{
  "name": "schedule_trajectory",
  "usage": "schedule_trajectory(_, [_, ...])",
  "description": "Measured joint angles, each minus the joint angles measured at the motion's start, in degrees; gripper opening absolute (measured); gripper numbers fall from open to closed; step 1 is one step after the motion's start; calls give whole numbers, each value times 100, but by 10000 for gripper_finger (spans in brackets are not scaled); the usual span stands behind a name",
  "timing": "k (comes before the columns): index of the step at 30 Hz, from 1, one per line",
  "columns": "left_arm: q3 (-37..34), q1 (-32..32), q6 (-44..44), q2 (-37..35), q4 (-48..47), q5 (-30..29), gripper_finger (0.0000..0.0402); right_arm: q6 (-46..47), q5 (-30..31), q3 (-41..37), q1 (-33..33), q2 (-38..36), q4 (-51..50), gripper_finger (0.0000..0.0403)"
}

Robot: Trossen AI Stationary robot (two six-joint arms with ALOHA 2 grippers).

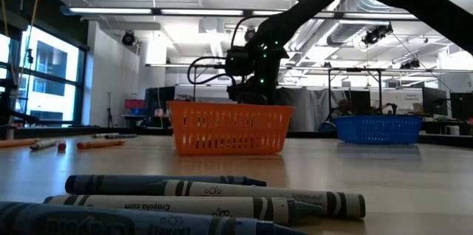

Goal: Sort crayons
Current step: Put the orange crayon into the orange bin

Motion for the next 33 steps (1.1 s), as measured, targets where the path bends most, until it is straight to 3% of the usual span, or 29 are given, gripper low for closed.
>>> schedule_trajectory(6, [0, 0, -2, 2, 0, 0, 51, -191, 0, -2, -2, 0, -19, 129])
schedule_trajectory(17, [0, 0, -9, 2, 2, 2, 51, -296, -43, -7, -4, -1, -77, 11])
schedule_trajectory(33, [0, 0, -63, -1, 2, 2, 51, -248, -197, 38, -68, 0, -309, 2])
